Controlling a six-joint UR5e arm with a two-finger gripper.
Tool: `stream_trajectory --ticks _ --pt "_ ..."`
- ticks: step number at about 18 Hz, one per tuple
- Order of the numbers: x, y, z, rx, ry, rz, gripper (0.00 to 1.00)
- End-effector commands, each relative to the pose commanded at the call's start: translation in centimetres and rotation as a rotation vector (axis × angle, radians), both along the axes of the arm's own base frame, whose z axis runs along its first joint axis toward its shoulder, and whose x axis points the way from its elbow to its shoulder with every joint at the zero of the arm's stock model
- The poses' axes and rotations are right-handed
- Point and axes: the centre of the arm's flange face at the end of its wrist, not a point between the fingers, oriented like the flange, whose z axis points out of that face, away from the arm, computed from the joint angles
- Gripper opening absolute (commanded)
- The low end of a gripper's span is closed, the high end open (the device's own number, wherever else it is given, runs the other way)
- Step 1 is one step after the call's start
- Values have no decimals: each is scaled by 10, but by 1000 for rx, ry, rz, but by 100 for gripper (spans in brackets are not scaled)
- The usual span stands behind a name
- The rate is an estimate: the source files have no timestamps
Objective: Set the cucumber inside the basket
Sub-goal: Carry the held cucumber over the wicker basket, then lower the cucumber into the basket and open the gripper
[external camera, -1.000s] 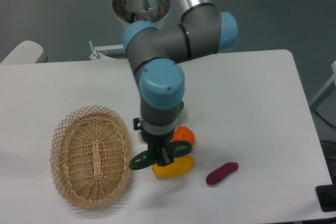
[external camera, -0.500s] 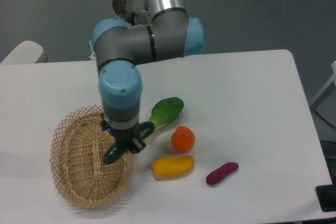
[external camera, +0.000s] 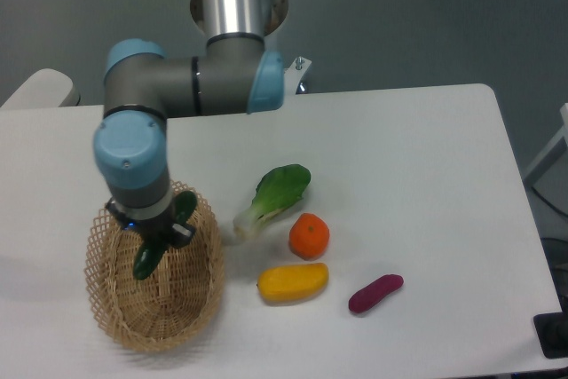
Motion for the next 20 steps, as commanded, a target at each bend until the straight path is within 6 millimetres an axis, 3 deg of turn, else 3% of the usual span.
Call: stream_trajectory --ticks 7,15,17,20 --pt "9 11 -35 -34 47 -24 26" --pt "9 15 -45 -30 50 -4 28" --pt "8 15 -47 -32 47 -4 43" --pt "8 16 -44 -27 51 -10 80"
